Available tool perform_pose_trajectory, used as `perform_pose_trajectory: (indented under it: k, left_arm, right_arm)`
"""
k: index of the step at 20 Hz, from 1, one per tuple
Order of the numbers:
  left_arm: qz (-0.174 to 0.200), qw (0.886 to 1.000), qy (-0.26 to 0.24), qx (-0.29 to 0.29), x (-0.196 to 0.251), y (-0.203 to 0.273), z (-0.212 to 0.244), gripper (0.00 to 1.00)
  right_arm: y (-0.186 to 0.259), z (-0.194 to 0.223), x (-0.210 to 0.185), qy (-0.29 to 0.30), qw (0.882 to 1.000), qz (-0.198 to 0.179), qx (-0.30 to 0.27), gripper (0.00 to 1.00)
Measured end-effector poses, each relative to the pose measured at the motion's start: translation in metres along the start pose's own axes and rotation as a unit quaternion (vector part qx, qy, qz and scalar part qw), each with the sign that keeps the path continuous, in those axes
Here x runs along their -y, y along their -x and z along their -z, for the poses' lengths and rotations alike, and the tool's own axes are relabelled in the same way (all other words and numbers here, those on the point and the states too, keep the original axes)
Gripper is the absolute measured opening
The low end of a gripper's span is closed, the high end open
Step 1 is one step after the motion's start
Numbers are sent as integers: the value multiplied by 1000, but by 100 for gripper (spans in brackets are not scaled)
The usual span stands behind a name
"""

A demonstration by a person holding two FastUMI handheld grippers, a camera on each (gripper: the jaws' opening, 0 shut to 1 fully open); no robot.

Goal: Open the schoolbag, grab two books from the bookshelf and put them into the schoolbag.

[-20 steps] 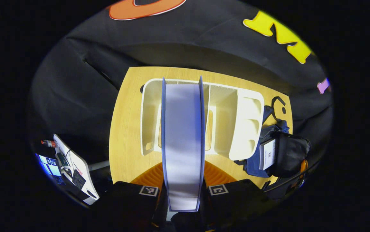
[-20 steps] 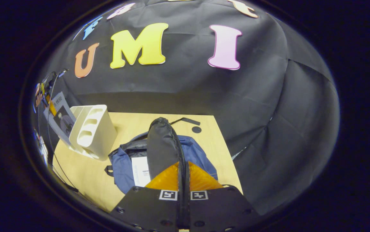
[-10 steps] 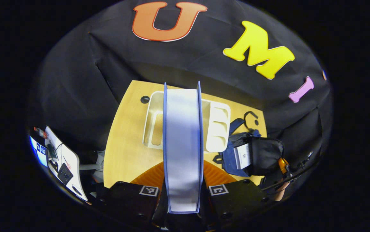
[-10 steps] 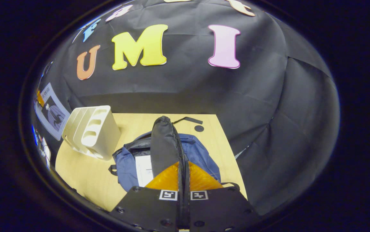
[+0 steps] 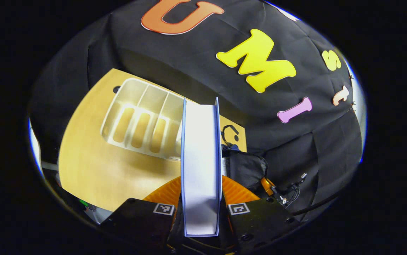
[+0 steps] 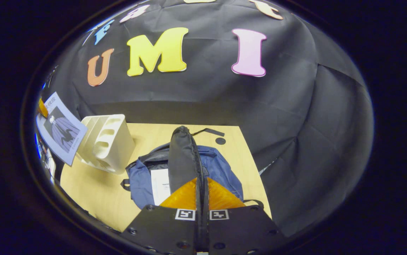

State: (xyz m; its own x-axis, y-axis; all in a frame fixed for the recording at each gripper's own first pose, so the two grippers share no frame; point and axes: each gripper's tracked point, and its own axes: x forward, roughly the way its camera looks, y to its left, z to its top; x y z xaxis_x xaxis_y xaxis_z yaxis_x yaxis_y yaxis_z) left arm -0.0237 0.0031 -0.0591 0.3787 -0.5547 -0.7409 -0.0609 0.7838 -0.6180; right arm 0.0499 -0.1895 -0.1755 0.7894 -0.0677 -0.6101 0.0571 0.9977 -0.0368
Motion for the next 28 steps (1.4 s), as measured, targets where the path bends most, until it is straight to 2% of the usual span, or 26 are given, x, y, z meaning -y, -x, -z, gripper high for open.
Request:
perform_pose_trajectory:
  k: [6, 8, 14, 15, 19, 22, 23, 28]
  left_arm:
    - [114, 993, 33, 9, 46, -66, 38, 41]
    - [131, 990, 57, 6, 53, -90, 51, 41]
    - [115, 990, 79, -13, 59, -177, 94, 41]
    - [116, 990, 79, -16, 61, -191, 99, 41]
    - [116, 989, 90, -26, 63, -237, 115, 41]
    - [119, 986, 107, -36, 63, -258, 128, 41]
    - [116, 988, 100, -36, 61, -264, 132, 41]
    - [122, 989, 77, -32, 74, -282, 139, 41]
  right_arm:
    - [-1, -1, 5, 1, 1000, -1, -1, 0]
    - [-2, -1, 9, -2, 1000, -1, -4, 0]
    - [-3, 1, 19, -7, 1000, 0, -10, 0]
    - [-3, 1, 21, -9, 1000, 0, -11, 2]
    - [-5, 0, 25, -10, 1000, 2, -14, 0]
    - [-3, -3, 29, -9, 1000, 3, -16, 2]
    - [-2, -4, 29, -10, 1000, 2, -16, 0]
    - [-1, -7, 36, -6, 1000, 7, -19, 0]
